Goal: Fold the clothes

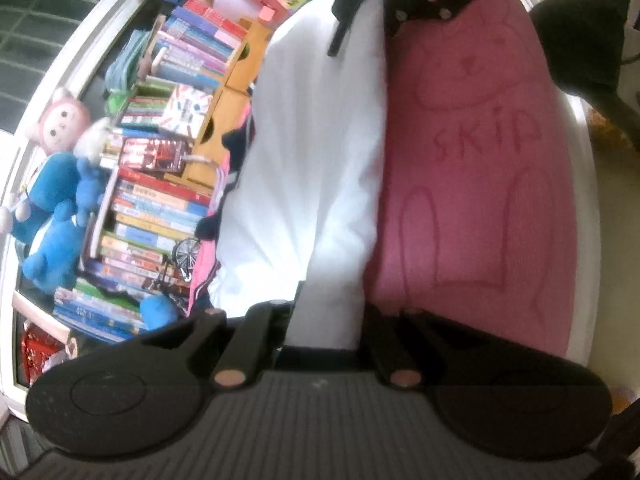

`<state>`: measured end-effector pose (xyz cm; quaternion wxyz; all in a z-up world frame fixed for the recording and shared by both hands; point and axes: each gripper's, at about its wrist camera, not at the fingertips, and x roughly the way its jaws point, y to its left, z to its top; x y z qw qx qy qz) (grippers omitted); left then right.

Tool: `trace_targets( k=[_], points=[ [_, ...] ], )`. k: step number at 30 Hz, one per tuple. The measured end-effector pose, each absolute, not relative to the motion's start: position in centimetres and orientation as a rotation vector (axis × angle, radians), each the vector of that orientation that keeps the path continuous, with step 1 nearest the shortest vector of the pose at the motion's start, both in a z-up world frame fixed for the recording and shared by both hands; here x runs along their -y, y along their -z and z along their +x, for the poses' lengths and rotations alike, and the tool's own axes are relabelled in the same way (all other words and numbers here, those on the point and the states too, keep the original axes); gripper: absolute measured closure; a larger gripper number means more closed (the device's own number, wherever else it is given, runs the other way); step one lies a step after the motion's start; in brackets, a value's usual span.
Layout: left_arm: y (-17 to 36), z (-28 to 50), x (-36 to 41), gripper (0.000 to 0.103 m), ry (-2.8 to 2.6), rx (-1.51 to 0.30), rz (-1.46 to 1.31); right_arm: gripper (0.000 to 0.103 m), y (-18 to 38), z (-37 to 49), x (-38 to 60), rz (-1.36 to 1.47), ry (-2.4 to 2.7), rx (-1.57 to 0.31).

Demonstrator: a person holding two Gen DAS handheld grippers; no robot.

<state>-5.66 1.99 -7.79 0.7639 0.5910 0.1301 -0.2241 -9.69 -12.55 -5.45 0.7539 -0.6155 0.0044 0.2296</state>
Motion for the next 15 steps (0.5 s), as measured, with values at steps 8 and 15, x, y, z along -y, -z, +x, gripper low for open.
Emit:
trace_targets(
  k=[8,15],
  points=[
    [6.9,-6.3,-6.5,0.088,0.367,-0.414,1.355,0.092,4.5,-9.9,9.0,-1.190,-0.549,-0.077],
    [4.0,-7.3,-8.8,0.065,0.220,-0.446,1.272,0.092,3.3,-10.7,6.0,-1.099,-0.583,-0.102]
  ],
)
